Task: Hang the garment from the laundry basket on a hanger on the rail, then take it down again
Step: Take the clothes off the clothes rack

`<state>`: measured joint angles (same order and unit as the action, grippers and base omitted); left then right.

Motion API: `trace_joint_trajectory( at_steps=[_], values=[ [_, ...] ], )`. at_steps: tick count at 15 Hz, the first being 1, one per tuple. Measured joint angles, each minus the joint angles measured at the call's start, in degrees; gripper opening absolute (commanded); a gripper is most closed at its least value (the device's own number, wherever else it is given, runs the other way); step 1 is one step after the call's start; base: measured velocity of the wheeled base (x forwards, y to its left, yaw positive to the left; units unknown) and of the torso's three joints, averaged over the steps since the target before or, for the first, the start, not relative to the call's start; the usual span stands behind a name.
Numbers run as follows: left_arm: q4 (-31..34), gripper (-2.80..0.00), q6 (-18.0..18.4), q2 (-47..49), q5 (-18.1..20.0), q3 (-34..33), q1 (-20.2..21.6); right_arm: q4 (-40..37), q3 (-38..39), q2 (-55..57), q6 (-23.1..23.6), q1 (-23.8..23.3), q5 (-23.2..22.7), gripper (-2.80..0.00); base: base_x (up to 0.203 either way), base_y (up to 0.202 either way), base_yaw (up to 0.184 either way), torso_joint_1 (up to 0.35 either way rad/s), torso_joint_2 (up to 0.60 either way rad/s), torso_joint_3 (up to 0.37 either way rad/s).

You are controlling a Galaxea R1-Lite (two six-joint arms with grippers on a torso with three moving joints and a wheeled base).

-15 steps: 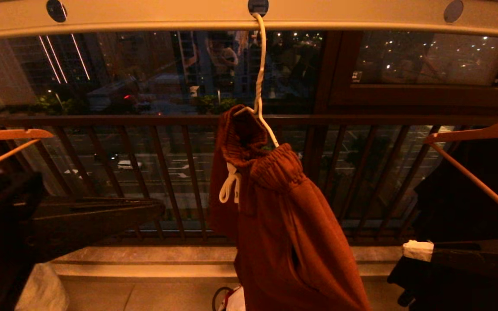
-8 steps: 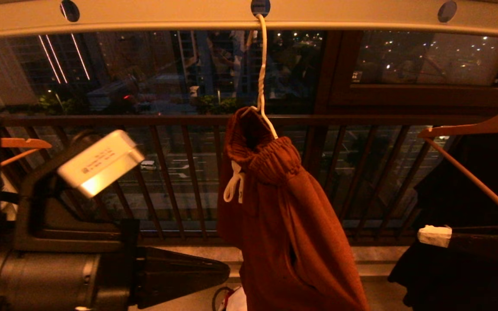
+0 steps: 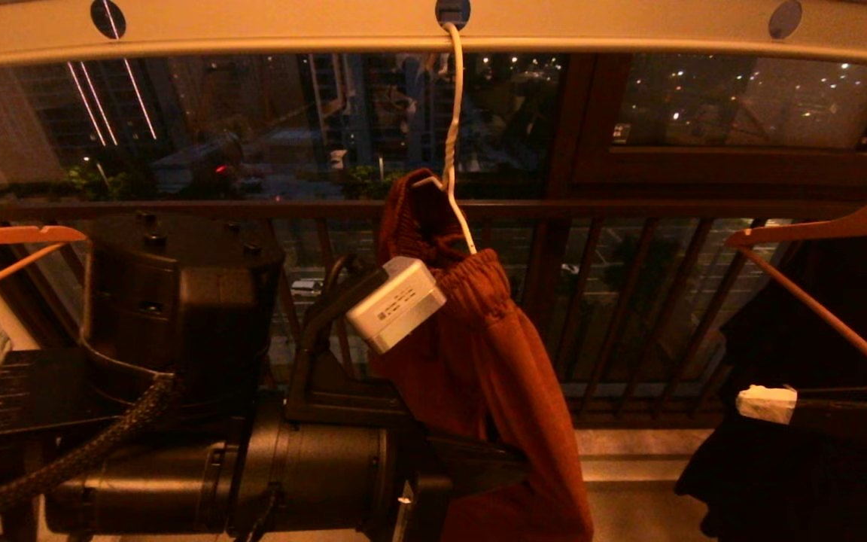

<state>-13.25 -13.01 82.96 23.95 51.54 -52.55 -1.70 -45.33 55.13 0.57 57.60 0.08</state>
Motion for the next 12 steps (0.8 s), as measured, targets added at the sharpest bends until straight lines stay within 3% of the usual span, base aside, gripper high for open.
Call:
trace_joint_trajectory(
  at_steps=[12],
  values=[
    [-0.1,-2.80,0.2,2.5,-0.1,3.4,-0.1,0.9,5.8,2.0,0.0,-0.4,1.8,0.00,0.000,0.000,0.000,0.000,0.00,0.000]
  ],
)
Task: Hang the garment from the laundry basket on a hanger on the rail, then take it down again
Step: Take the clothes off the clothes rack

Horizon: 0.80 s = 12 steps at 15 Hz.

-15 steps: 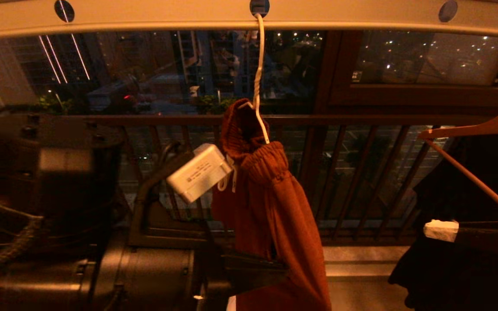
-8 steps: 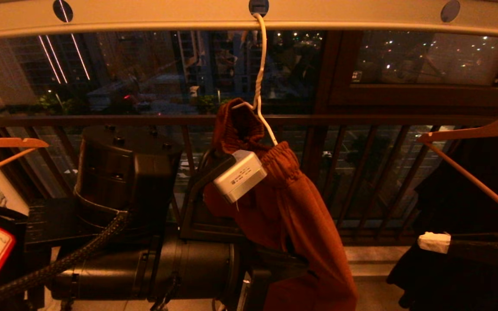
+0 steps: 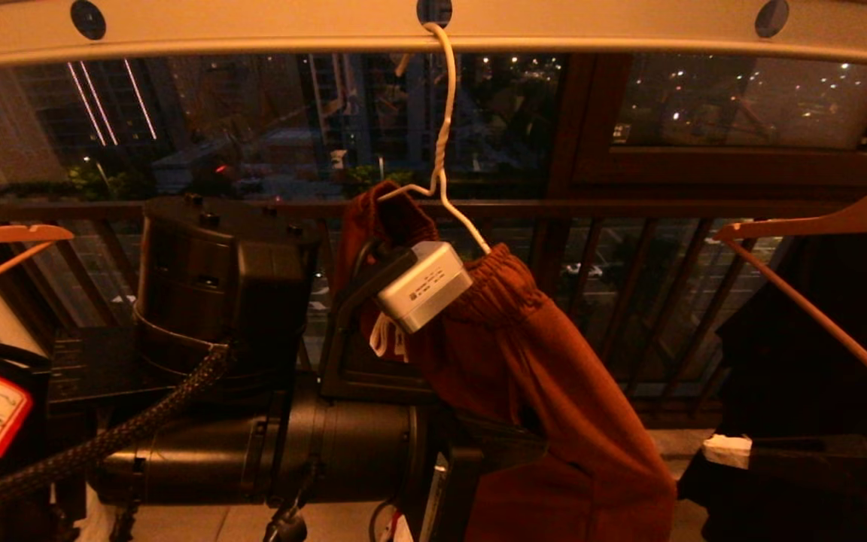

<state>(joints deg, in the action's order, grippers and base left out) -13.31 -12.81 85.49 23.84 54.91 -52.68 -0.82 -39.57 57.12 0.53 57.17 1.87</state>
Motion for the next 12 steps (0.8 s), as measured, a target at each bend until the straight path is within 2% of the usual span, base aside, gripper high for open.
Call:
trace_joint_trajectory(
  at_steps=[3,5,6,8,12],
  values=[
    [0.0,-2.80,0.0,-0.2,-0.6,0.1,0.0,1.6,0.1,3.7,0.0,-3.0,-0.4,0.00,0.000,0.000,0.000,0.000,0.00,0.000],
    [0.0,-2.80,0.1,-0.9,-1.8,0.0,0.0,4.5,0.3,7.3,0.5,-7.5,-2.5,0.00,0.000,0.000,0.000,0.000,0.00,0.000],
    [0.1,-2.80,0.1,-1.3,-1.9,-0.1,0.0,5.7,0.5,8.6,1.4,-9.3,-4.9,-2.80,0.000,0.000,0.000,0.000,0.00,0.000],
    [0.4,-2.80,0.1,-2.3,-2.0,-0.4,0.0,6.3,0.7,9.9,2.6,-11.0,-7.5,-2.80,0.000,0.000,0.000,0.000,0.00,0.000],
    [0.4,-2.80,0.1,-4.1,-4.0,-1.1,0.1,6.4,0.5,10.6,2.7,-11.5,-7.6,-2.80,0.000,0.000,0.000,0.000,0.00,0.000]
  ],
)
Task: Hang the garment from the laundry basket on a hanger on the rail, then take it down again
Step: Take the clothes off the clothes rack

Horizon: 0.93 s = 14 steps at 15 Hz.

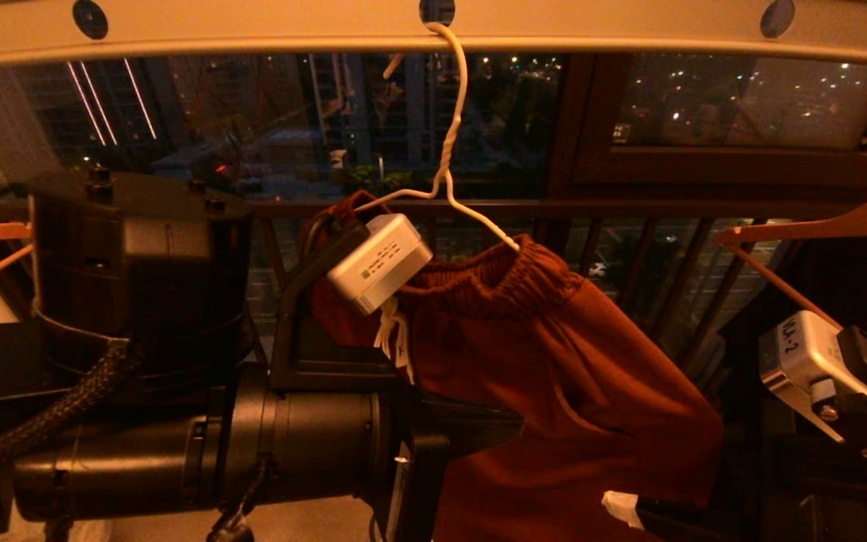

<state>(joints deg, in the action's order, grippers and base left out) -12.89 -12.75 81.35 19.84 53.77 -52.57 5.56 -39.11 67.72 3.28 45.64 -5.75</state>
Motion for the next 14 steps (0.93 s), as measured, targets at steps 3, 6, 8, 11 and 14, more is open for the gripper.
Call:
trace_joint_trajectory(
  at_steps=[3,6,8,11,14],
  values=[
    [0.1,-2.80,0.0,-0.8,-0.2,-0.1,0.0,-0.4,0.5,-0.1,0.1,-0.2,0.2,-2.80,0.000,0.000,0.000,0.000,0.00,0.000],
    [0.5,-2.80,0.0,-3.3,-2.8,-1.3,0.0,-0.6,1.2,-0.3,0.2,-0.2,0.2,-2.80,0.000,0.000,0.000,0.000,0.00,0.000],
    [0.5,-2.80,0.0,-6.0,-5.8,-3.0,0.0,-0.8,1.7,-0.4,0.2,-0.2,0.2,-2.80,0.000,0.000,0.000,0.000,0.00,0.000],
    [0.4,-2.80,-0.2,-10.4,-11.7,-4.9,0.0,-4.2,2.2,-0.5,1.3,-0.2,0.7,-2.80,0.000,0.000,0.000,0.000,0.00,0.000],
    [0.4,-2.80,-0.5,-13.6,-13.9,-5.4,0.0,-4.8,2.7,-0.5,1.6,-0.2,1.8,-2.80,0.000,0.000,0.000,0.000,0.00,0.000]
  ],
)
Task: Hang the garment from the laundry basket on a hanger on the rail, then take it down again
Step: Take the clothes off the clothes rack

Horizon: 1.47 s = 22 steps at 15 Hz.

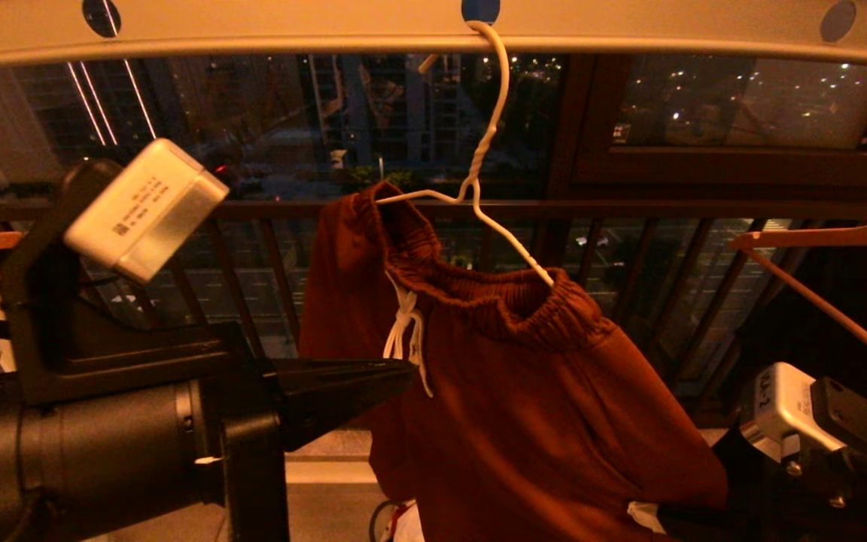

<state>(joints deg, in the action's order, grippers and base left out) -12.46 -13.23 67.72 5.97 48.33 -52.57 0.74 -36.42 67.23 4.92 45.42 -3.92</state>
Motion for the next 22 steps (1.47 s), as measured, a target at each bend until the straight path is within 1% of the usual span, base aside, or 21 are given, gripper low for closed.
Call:
trace_joint_trajectory(
  at_steps=[5,9,14,15,22],
  values=[
    [-0.2,-2.80,0.0,-2.6,-0.1,-0.2,0.0,-2.8,1.0,0.2,1.4,0.0,0.5,-2.80,0.000,0.000,0.000,0.000,0.00,0.000],
    [0.0,-2.80,0.2,-3.1,-0.1,-0.2,0.0,-2.9,1.1,0.2,2.6,0.0,0.4,-2.80,0.000,0.000,0.000,0.000,0.00,0.000],
    [0.0,-2.80,0.3,-3.6,-0.1,-0.2,0.1,-2.6,-0.1,-0.5,2.7,0.0,0.8,-2.80,0.000,0.000,0.000,0.000,0.00,0.000],
    [0.0,-2.80,0.4,-3.6,-0.2,-0.2,0.2,-2.6,-0.3,-0.7,2.7,0.0,1.1,0.00,0.000,0.000,0.000,0.000,0.00,0.000],
    [0.1,-2.80,0.4,-3.4,-0.2,-0.7,0.3,-2.7,-0.5,-3.4,4.0,0.0,1.3,0.00,0.000,0.000,0.000,0.000,0.00,0.000]
  ],
)
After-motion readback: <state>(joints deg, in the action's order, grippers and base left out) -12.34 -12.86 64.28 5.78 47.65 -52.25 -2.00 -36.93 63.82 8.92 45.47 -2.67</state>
